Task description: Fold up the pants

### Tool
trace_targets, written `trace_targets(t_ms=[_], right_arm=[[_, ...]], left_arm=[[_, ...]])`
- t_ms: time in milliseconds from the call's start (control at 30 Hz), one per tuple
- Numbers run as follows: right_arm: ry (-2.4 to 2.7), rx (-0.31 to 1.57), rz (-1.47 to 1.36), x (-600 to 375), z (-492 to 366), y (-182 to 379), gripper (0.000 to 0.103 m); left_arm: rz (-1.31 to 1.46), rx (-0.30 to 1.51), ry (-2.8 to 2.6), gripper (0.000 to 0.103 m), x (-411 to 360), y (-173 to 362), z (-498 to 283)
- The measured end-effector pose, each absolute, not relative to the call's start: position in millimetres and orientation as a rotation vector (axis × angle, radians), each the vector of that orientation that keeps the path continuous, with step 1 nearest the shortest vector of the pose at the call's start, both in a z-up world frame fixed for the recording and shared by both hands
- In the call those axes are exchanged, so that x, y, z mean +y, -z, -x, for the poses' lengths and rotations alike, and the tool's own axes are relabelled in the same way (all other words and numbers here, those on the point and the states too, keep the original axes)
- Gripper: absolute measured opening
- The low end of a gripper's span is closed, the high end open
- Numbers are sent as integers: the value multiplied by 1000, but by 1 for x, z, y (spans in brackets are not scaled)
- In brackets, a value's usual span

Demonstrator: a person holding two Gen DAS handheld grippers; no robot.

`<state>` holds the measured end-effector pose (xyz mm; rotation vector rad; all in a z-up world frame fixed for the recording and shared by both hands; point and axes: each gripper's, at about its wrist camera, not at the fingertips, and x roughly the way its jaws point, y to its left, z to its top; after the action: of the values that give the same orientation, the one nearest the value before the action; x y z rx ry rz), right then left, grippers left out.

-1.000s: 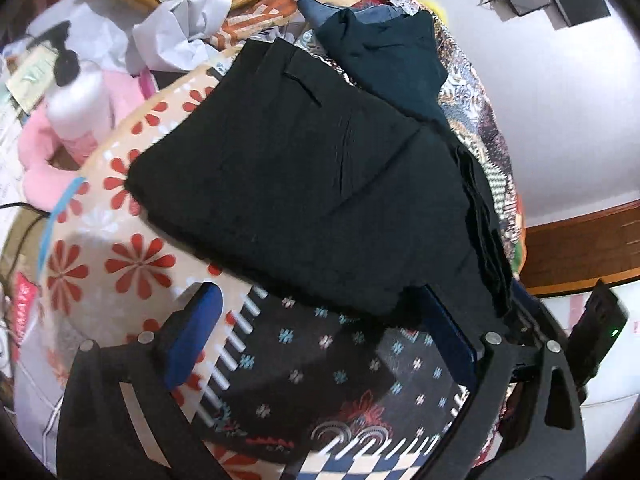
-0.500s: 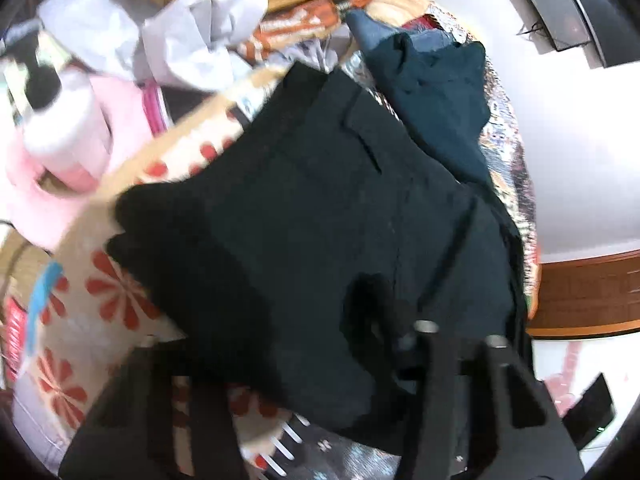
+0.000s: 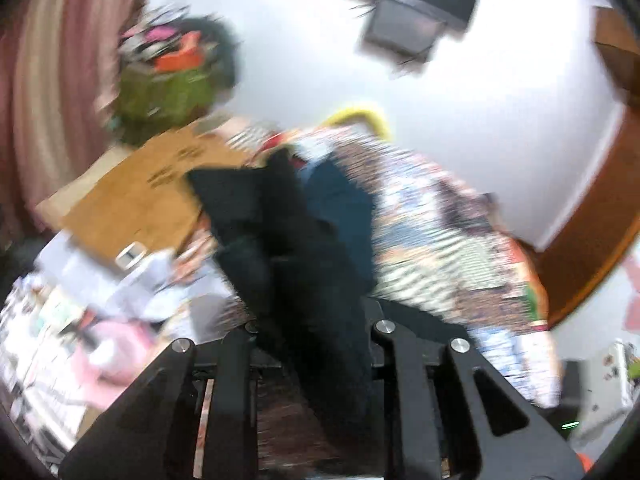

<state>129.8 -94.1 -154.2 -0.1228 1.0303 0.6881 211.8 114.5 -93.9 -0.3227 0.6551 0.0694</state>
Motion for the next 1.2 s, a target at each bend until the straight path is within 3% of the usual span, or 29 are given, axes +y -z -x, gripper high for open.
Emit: trace_targets(t_ms=[233, 633, 800, 833, 900, 933, 967, 1100, 1200], right_arm=[[-657, 1051, -26, -148, -131, 143, 66], [-569, 1034, 38, -191, -111, 156, 66], [-561, 1037, 11, -195, -110, 155, 66], [-550, 1042, 12, -195, -109, 155, 66], [-549, 1037, 6, -196, -107, 154, 66], [-549, 1036, 2, -196, -106, 154, 66], [-548, 1033, -6, -197, -105, 153, 66], [-537, 1036, -32, -202, -102, 154, 66], [-527, 1047, -39, -207, -102, 155, 66]], left_arm=[[274, 637, 162, 15, 35, 66, -234], [193, 900, 368, 15, -86, 133, -276], [129, 1060, 385, 22, -108, 152, -276], [124, 1064, 391, 28, -109, 152, -274], [137, 1043, 416, 47, -105, 148, -269], [148, 1033, 419, 63, -104, 145, -265], [171, 1015, 417, 69, -99, 142, -263], [170, 968, 368, 71, -85, 126, -265], [131, 931, 299, 80, -70, 120, -270]])
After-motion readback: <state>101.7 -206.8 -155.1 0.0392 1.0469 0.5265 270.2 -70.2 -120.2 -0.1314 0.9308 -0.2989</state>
